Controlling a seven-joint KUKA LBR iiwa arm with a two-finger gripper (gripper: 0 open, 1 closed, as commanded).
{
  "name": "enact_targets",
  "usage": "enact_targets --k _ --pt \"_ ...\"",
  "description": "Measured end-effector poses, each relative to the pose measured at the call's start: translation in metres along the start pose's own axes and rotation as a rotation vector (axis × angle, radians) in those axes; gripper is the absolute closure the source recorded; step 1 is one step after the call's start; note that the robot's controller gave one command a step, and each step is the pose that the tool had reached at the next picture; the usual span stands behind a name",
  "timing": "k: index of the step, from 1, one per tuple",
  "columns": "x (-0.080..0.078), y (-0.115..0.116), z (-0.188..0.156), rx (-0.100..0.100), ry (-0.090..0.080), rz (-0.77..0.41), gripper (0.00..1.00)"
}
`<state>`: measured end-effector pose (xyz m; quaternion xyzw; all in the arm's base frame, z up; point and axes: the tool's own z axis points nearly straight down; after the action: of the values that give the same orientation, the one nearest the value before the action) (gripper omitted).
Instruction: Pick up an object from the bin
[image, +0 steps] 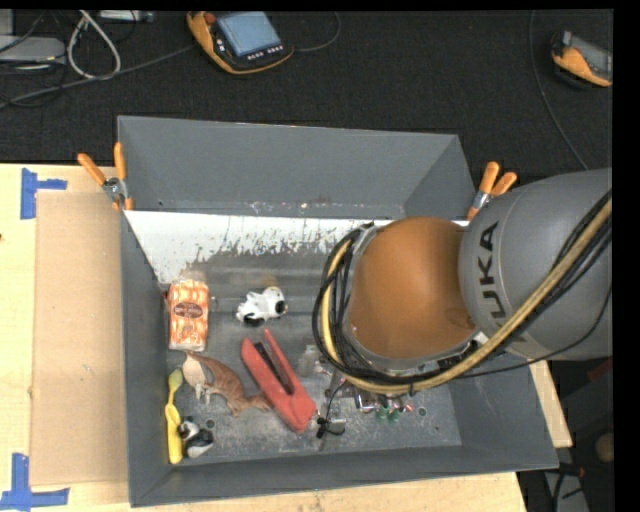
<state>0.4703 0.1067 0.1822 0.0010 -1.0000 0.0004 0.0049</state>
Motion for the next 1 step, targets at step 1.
enact_targets --k 1 --pt "-0.0018 -0.0006 -0.0031 -0.001 -0.007 0.003 0.0"
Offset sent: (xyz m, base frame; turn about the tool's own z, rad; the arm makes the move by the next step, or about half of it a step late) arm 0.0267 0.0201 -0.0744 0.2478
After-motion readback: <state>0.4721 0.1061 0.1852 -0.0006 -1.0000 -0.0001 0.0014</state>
